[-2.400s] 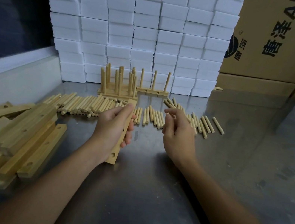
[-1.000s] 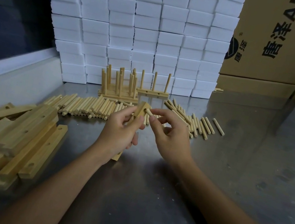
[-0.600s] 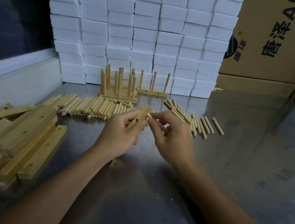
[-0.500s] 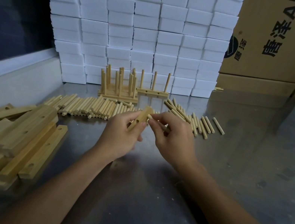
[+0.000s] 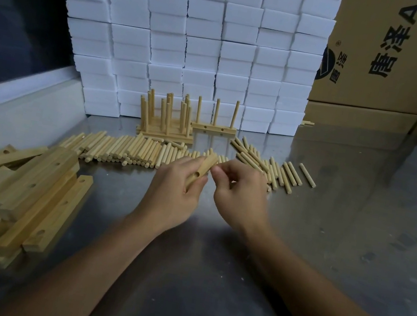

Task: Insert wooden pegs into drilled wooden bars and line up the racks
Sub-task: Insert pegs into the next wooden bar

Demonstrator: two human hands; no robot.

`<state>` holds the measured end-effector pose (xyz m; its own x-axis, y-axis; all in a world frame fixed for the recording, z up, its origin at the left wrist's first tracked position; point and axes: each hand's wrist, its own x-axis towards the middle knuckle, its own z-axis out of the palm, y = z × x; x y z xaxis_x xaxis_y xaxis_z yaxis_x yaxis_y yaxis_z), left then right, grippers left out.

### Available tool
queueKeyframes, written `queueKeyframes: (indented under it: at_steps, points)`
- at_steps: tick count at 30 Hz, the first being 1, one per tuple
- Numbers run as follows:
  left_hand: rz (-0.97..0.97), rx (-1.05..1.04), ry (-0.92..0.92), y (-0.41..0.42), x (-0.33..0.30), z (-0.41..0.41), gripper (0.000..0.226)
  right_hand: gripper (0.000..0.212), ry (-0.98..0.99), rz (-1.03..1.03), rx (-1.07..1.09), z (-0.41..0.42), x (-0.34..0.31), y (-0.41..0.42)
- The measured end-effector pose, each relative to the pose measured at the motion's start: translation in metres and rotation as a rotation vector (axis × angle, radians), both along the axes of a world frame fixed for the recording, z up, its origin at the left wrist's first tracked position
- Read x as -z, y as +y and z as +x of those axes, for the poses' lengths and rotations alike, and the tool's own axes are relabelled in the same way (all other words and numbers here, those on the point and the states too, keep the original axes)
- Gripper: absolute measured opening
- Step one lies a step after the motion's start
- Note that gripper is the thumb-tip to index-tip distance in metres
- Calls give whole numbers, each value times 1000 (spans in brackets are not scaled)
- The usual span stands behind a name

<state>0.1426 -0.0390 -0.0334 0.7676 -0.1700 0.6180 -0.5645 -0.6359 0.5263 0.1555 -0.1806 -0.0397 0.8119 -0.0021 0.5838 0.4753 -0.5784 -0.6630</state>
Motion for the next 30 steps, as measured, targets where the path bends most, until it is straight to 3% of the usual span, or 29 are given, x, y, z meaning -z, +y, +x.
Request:
queueKeyframes:
  at_steps: [3, 5, 10, 12, 16, 22, 25, 26, 28, 30]
  points:
    - [49, 8, -24, 2, 1, 0, 35, 25, 375, 320, -145, 4, -5, -4]
    - [82, -3, -19, 2, 1, 0, 36, 29, 501, 424, -209, 4, -6, -6]
    - [56, -45, -7, -1, 3, 2, 35, 17, -19, 9, -80, 1, 3, 0]
    - [32, -33, -6, 0, 2, 1, 31, 16, -102, -41, -60, 2, 4, 0]
    - [55, -29, -43, -1, 1, -2, 31, 25, 42, 23, -83, 3, 0, -2]
    - [113, -36, -5, 2, 3, 1, 40, 32, 503, 446, -238, 2, -10, -7]
    - [166, -78, 50, 6, 4, 0, 49, 29, 530, 499, -240, 2, -12, -8]
    - [185, -89, 53, 8, 5, 1, 44, 28, 523, 534, -238, 3, -13, -9]
    - [184, -104, 74, 14, 8, 3, 9, 26, 501, 584, -212, 5, -14, -13]
    - [139, -111, 111, 15, 13, 6, 25, 25, 463, 576, -173, 8, -14, -19]
